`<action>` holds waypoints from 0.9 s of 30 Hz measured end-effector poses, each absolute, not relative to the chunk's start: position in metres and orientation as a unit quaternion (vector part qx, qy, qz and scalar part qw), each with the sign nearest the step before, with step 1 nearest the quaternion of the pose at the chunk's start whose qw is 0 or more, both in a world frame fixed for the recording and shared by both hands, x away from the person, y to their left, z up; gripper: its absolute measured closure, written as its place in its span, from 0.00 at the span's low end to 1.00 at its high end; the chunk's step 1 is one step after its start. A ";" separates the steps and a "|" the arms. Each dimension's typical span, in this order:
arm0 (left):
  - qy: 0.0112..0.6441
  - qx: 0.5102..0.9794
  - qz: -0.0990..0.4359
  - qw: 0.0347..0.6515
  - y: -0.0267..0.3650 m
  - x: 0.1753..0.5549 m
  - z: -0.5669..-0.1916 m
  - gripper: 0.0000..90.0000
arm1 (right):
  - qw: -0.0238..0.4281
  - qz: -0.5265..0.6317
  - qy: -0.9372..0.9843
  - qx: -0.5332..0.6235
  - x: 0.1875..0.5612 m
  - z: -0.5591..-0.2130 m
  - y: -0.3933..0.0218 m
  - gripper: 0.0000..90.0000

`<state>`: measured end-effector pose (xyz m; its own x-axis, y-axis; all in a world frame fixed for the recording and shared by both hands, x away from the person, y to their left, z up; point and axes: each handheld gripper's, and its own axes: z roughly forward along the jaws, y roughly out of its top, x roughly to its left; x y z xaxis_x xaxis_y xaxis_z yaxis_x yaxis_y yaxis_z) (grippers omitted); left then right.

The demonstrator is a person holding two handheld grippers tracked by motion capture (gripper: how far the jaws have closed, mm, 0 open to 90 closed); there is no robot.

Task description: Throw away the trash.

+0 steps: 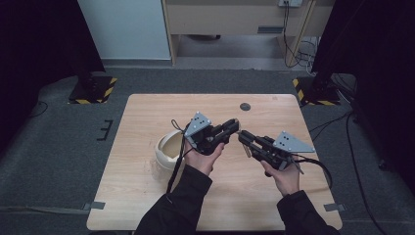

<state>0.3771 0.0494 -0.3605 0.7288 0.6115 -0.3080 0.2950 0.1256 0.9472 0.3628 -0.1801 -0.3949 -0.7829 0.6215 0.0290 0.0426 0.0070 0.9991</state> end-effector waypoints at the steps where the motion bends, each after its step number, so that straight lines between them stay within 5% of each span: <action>1: 0.347 0.651 0.120 0.665 0.050 0.377 -0.360 0.94 | 0.217 0.662 0.674 0.247 0.363 -0.395 -0.179 0.89; 16: 0.324 0.643 0.148 0.679 0.071 0.369 -0.344 0.95 | 0.214 0.681 0.637 0.290 0.364 -0.386 -0.205 0.77; 27: 0.300 0.616 0.179 0.706 0.108 0.355 -0.313 0.95 | 0.210 0.610 0.673 0.362 0.375 -0.428 -0.228 0.57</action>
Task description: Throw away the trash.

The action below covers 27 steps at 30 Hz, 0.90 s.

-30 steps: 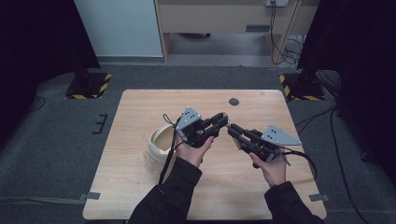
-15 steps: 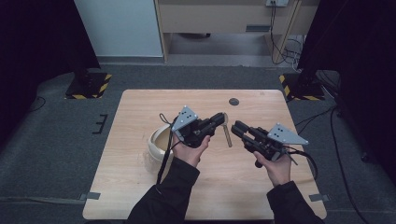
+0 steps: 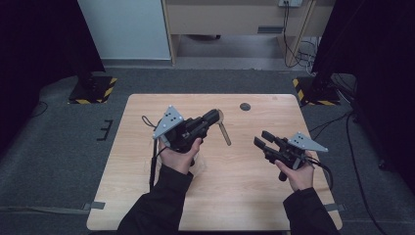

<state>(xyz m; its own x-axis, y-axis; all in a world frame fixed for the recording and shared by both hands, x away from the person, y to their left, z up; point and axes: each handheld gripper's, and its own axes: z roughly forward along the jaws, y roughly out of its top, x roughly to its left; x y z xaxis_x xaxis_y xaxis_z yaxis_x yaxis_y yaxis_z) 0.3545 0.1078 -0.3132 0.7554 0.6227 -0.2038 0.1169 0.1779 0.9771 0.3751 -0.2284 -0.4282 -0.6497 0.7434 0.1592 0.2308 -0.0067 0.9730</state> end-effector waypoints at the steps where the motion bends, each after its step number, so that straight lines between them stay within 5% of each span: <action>1: 0.297 0.612 0.186 0.709 0.116 0.352 -0.308 0.95 | 0.209 0.591 0.681 0.377 0.377 -0.439 -0.233 0.55; 7: 0.296 0.604 0.203 0.712 0.135 0.347 -0.299 0.95 | 0.206 0.548 0.697 0.415 0.383 -0.461 -0.241 0.39; 27: 0.318 0.573 0.269 0.706 0.208 0.343 -0.283 0.95 | 0.197 0.464 0.744 0.438 0.387 -0.497 -0.244 0.32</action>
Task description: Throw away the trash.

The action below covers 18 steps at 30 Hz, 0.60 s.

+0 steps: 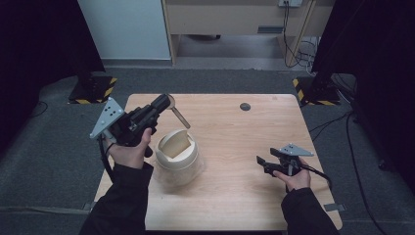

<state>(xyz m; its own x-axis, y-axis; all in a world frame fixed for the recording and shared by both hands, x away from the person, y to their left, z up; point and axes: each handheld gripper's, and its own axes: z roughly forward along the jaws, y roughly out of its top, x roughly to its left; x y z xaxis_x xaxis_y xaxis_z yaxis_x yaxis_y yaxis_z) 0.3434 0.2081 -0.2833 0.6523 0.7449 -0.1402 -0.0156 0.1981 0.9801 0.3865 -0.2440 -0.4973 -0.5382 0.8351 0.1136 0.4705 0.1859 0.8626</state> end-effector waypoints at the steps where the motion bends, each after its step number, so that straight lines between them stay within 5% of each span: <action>1: 0.321 0.572 0.272 0.704 0.212 0.344 -0.284 0.95 | 0.196 0.461 0.746 0.439 0.387 -0.498 -0.244 0.32; 18: 0.367 0.580 0.317 0.655 0.263 0.355 -0.320 0.95 | 0.194 0.444 0.763 0.427 0.388 -0.503 -0.242 0.31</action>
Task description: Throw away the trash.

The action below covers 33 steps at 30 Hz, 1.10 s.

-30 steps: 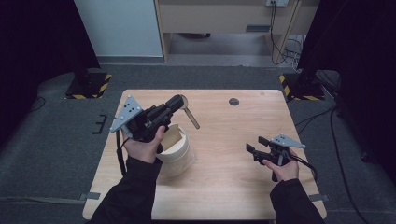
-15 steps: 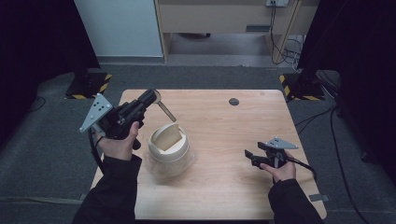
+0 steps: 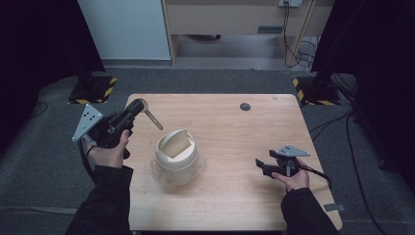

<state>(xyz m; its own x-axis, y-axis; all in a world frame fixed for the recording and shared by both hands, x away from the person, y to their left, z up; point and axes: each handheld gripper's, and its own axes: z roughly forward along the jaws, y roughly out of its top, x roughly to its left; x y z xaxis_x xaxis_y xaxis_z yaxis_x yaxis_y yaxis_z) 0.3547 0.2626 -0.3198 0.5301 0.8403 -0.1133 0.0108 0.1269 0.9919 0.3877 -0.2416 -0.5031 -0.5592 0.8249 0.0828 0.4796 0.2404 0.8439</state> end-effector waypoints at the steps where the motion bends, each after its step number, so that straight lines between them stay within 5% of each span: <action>1: 0.369 0.583 0.315 0.652 0.264 0.356 -0.323 0.95 | 0.194 0.443 0.764 0.427 0.388 -0.503 -0.242 0.31; 26: 0.390 0.640 0.248 0.613 0.243 0.375 -0.396 0.93 | 0.194 0.438 0.770 0.422 0.388 -0.504 -0.241 0.30; 33: 0.386 0.636 0.237 0.625 0.247 0.373 -0.398 0.76 | 0.194 0.437 0.770 0.422 0.388 -0.504 -0.242 0.30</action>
